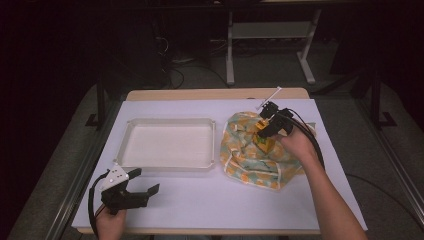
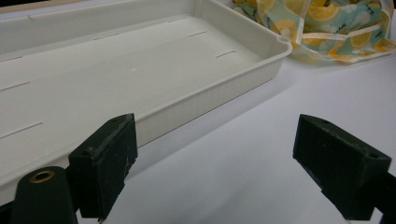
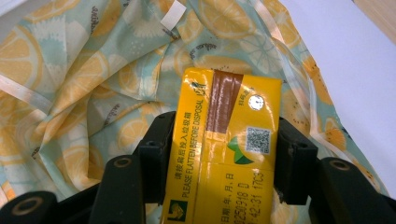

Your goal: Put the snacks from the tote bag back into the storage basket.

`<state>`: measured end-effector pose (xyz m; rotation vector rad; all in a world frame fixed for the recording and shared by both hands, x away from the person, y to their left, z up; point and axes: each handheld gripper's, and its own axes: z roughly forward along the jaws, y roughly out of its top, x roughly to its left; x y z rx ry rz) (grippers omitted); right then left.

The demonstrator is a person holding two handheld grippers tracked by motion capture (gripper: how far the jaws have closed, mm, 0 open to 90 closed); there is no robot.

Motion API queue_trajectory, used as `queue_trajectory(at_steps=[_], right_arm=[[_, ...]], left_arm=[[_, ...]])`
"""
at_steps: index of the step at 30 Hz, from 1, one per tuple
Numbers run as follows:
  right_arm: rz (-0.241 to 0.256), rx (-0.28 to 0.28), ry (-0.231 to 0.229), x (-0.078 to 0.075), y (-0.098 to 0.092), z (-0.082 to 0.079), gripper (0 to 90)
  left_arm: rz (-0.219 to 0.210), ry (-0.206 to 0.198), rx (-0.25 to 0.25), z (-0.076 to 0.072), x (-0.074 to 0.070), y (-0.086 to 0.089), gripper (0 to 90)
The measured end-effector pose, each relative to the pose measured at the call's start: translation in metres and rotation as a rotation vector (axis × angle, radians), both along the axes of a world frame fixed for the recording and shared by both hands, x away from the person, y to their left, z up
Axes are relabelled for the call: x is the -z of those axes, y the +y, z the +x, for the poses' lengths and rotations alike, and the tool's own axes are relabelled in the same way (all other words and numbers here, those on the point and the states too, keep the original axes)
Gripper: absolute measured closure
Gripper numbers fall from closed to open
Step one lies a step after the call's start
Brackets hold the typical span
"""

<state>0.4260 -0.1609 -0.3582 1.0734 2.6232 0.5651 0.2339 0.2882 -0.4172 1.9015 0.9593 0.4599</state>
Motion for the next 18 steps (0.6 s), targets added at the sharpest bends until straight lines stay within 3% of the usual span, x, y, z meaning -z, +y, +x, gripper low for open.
queue_trajectory(at_steps=[14, 18], right_arm=[[-0.007, -0.025, -0.013, -0.0011, -0.0006, -0.0004, 49.4], [0.010, -0.029, -0.010, -0.0055, -0.0013, -0.0014, 49.7]], left_arm=[[-0.001, -0.001, -0.005, -0.0001, -0.0003, 0.0011, 13.4], [-0.001, -0.001, -0.004, -0.0003, -0.0004, 0.0012, 13.4]])
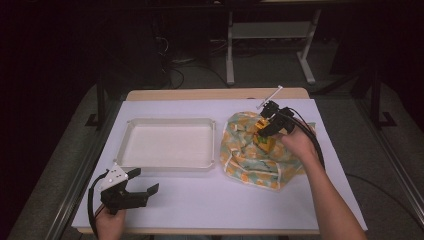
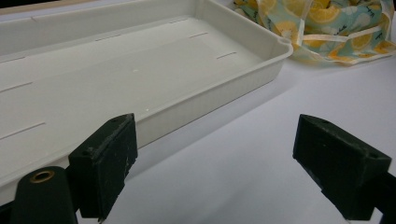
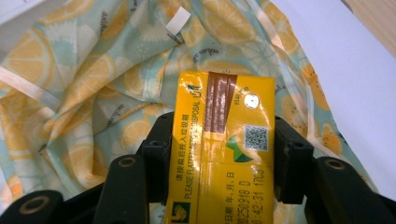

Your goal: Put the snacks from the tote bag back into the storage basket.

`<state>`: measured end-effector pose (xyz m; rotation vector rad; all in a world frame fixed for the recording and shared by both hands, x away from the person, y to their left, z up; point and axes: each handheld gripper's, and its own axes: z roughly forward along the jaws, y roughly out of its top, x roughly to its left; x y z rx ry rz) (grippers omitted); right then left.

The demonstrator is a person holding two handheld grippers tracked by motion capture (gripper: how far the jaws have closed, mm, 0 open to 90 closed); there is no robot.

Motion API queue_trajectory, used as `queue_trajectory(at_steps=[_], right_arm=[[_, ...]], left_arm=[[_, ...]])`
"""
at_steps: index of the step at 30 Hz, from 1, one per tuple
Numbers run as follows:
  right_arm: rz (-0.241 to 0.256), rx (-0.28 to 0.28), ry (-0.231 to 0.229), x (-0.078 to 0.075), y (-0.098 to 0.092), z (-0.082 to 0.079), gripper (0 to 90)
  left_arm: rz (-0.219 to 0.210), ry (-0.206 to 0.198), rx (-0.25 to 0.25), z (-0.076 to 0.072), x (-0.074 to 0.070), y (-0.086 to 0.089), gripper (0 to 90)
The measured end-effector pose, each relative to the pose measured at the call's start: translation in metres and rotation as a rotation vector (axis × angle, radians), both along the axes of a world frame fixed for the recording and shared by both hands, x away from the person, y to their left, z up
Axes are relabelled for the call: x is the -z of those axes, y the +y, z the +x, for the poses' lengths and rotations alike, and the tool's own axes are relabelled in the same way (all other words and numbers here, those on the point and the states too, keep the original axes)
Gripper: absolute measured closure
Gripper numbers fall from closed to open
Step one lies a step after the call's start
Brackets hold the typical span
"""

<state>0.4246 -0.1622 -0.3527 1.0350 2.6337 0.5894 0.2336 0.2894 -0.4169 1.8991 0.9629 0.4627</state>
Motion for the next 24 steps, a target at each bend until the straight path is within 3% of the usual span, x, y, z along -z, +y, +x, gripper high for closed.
queue_trajectory(at_steps=[9, 24], right_arm=[[0.017, -0.020, -0.032, -0.017, -0.001, -0.005, 49.9], [0.043, -0.068, -0.042, -0.043, 0.000, -0.016, 49.9]], left_arm=[[-0.002, -0.001, -0.002, 0.000, 0.000, 0.000, 13.4], [-0.002, 0.001, -0.001, 0.000, 0.000, 0.000, 13.4]])
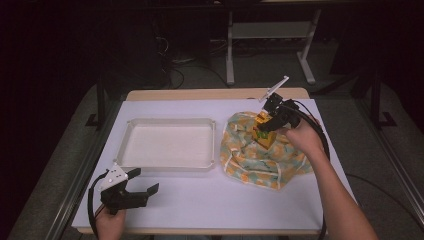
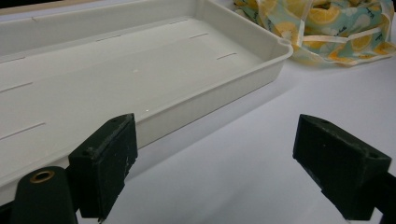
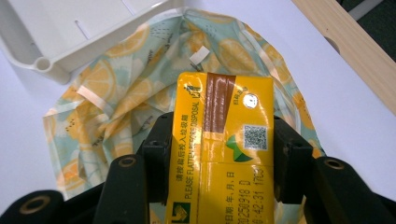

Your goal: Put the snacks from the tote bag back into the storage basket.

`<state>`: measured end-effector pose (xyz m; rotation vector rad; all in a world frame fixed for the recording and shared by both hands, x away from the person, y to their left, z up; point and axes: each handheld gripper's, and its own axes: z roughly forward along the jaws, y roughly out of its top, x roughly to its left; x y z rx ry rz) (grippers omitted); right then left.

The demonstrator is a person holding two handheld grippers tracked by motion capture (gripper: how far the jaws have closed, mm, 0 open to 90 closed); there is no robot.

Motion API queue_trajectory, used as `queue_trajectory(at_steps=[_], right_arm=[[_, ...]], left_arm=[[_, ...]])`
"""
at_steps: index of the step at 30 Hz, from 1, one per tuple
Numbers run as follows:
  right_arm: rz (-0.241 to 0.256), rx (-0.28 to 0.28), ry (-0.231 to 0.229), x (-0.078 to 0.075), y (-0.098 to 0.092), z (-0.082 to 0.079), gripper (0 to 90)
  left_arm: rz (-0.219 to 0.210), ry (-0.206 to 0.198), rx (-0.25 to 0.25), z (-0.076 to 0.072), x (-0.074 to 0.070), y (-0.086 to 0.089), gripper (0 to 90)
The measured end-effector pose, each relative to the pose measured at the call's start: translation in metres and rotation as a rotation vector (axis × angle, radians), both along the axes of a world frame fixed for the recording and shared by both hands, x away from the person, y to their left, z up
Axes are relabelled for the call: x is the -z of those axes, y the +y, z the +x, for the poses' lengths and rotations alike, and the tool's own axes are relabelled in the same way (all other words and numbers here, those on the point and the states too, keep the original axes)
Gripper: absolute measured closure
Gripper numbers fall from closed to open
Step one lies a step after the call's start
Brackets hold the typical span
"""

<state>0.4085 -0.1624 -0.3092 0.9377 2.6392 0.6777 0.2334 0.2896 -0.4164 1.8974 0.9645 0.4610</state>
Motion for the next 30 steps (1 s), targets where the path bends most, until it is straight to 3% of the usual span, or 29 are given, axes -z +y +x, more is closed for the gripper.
queue_trajectory(at_steps=[9, 30], right_arm=[[0.002, -0.030, -0.006, -0.010, 0.005, -0.007, 49.9], [0.027, -0.080, -0.003, -0.017, 0.009, -0.016, 50.0]], left_arm=[[-0.003, 0.001, -0.002, 0.000, 0.000, 0.000, 13.4], [-0.001, 0.001, -0.001, 0.000, 0.000, 0.000, 13.4]])
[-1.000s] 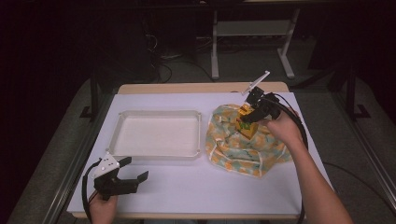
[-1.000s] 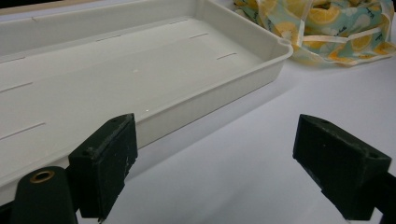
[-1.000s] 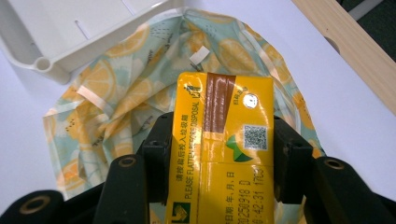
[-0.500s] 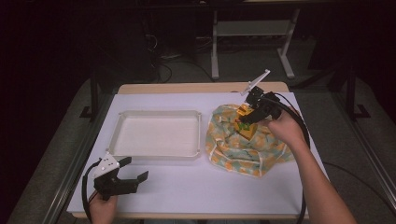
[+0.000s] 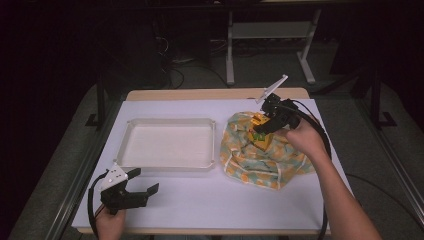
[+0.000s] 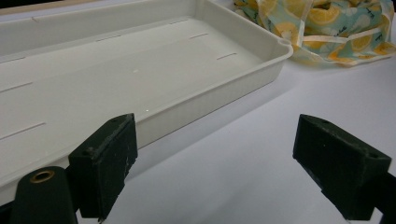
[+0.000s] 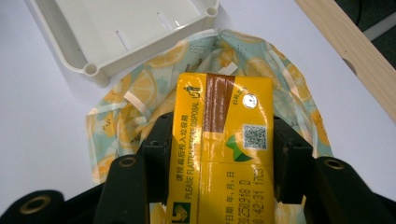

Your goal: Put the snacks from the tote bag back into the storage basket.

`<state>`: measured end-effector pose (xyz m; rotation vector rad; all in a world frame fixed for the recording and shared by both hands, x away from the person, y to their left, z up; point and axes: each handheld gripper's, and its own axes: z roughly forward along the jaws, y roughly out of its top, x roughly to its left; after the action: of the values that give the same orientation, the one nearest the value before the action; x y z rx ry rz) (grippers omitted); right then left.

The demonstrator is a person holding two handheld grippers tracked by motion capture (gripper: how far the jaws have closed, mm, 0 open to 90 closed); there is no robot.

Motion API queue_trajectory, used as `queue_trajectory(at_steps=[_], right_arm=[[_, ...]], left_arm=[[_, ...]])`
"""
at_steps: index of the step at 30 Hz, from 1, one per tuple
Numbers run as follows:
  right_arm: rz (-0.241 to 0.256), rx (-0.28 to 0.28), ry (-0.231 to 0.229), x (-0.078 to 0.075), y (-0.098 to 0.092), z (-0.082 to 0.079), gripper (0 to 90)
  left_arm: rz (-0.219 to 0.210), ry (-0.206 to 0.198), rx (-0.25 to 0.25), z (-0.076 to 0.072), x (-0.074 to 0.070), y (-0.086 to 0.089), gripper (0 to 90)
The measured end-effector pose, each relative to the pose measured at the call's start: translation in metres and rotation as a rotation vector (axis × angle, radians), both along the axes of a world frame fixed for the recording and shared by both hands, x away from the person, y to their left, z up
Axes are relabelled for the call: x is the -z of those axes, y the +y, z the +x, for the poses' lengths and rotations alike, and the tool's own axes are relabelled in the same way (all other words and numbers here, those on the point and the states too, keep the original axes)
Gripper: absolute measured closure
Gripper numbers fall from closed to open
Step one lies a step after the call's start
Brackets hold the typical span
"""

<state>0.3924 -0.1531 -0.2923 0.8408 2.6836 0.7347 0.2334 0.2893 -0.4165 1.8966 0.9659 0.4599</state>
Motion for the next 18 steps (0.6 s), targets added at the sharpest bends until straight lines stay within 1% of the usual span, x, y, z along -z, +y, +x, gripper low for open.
queue_trajectory(at_steps=[3, 7, 11, 14, 15, 18], right_arm=[[0.008, 0.001, -0.002, -0.001, 0.000, 0.000, 50.0], [0.004, -0.010, -0.009, -0.003, 0.001, -0.001, 50.0], [0.014, -0.014, -0.003, -0.006, 0.003, -0.002, 50.0], [0.020, -0.031, -0.011, -0.008, 0.005, -0.003, 50.0], [0.025, -0.027, -0.005, -0.009, 0.006, -0.004, 50.0], [0.026, -0.042, -0.010, -0.013, 0.009, -0.005, 50.1]], left_arm=[[0.000, 0.000, 0.001, 0.000, 0.000, 0.000, 13.4], [-0.002, 0.001, -0.001, 0.000, 0.000, 0.000, 13.4], [0.001, 0.001, 0.003, 0.000, 0.000, 0.000, 13.4], [0.002, 0.001, 0.004, 0.000, 0.000, 0.000, 13.4], [0.002, 0.001, 0.004, 0.000, 0.000, 0.000, 13.4], [-0.001, -0.001, 0.003, 0.000, 0.000, 0.000, 13.4]])
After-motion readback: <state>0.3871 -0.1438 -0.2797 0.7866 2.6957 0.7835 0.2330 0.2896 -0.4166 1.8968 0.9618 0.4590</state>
